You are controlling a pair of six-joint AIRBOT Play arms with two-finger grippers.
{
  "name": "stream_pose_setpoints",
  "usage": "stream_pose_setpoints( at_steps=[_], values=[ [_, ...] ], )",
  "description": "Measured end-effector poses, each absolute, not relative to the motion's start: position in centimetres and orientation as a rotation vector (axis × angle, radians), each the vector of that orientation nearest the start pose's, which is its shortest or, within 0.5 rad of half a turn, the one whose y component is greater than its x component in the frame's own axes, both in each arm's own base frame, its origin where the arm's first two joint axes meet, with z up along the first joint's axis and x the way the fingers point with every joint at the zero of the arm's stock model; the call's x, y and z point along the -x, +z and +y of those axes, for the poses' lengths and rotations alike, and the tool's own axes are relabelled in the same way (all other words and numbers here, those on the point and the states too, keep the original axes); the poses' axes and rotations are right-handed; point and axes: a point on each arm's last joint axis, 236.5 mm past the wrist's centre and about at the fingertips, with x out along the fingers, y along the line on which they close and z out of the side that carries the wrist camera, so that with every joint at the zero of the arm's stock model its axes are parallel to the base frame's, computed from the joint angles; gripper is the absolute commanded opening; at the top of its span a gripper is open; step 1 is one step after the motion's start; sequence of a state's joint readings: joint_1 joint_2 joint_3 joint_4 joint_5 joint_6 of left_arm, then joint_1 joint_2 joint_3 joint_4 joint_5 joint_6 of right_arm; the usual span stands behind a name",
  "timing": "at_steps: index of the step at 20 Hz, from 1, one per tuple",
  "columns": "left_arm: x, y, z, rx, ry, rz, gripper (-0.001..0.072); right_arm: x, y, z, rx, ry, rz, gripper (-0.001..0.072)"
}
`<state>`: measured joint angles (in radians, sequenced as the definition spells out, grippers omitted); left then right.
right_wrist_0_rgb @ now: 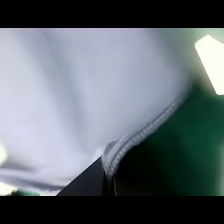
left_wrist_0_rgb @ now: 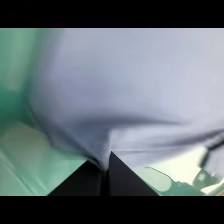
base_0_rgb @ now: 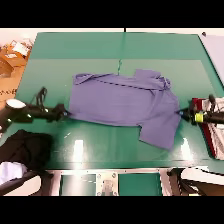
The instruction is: Fold the shirts.
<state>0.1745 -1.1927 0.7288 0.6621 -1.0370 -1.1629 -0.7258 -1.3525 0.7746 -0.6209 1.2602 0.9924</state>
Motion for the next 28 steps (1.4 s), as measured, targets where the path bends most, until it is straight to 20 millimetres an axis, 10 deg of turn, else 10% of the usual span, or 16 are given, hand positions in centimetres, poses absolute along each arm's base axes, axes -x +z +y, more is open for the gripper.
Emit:
stream_pose_setpoints(
  at_steps=[3, 6, 10, 14, 17, 21, 24, 28],
  values=[
    [-37.7, 10.0, -10.4, 0.587, -0.505, 0.934, 0.0019, -36.4, 6.5, -2.7, -0.892, 0.373, 0.888, 0.0017],
    [-38.0, 26.3, -10.5, 0.407, -0.573, 0.573, 0.0020, -37.3, 21.2, -1.0, -0.704, 0.474, 0.562, 0.0018],
    [-30.9, 45.1, -11.9, 0.186, -0.625, 0.137, 0.0021, -32.2, 40.0, 1.9, -0.443, 0.459, 0.121, 0.0017],
    [-22.2, 54.7, -13.7, 0.054, -0.656, -0.116, 0.0021, -24.3, 52.6, 4.6, -0.286, 0.347, -0.250, 0.0017],
    [-19.5, 56.4, -14.2, 0.031, -0.659, -0.161, 0.0020, -20.7, 56.2, 5.9, -0.230, 0.295, -0.381, 0.0017],
    [-22.6, 53.9, -12.1, 0.059, -0.565, -0.069, 0.0021, -21.8, 55.0, 3.8, -0.258, 0.219, -0.347, 0.0017],
    [-28.1, 48.9, -10.1, 0.126, -0.499, 0.073, 0.0020, -26.8, 49.3, 0.0, -0.390, 0.193, -0.190, 0.0017],
    [-37.7, 36.6, -8.0, 0.261, -0.452, 0.367, 0.0021, -36.3, 36.3, -3.1, -0.592, 0.223, 0.093, 0.0017]
  ],
)
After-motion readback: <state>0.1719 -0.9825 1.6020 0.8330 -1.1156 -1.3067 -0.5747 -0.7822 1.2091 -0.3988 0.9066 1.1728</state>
